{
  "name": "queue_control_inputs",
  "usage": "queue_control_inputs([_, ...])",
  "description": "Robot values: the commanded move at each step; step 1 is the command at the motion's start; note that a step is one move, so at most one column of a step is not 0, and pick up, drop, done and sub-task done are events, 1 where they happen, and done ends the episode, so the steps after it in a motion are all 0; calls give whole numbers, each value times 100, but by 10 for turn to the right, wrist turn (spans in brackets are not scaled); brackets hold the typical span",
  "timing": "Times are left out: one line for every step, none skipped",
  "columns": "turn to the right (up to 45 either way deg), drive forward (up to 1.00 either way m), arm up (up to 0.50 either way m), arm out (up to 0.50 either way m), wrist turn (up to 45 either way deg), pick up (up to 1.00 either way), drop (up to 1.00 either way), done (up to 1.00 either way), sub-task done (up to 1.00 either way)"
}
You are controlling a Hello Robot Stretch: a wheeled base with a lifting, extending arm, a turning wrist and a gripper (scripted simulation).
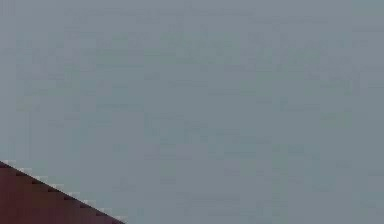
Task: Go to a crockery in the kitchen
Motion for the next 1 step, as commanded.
queue_control_inputs([0,20,0,0,0,0,0,0,0])
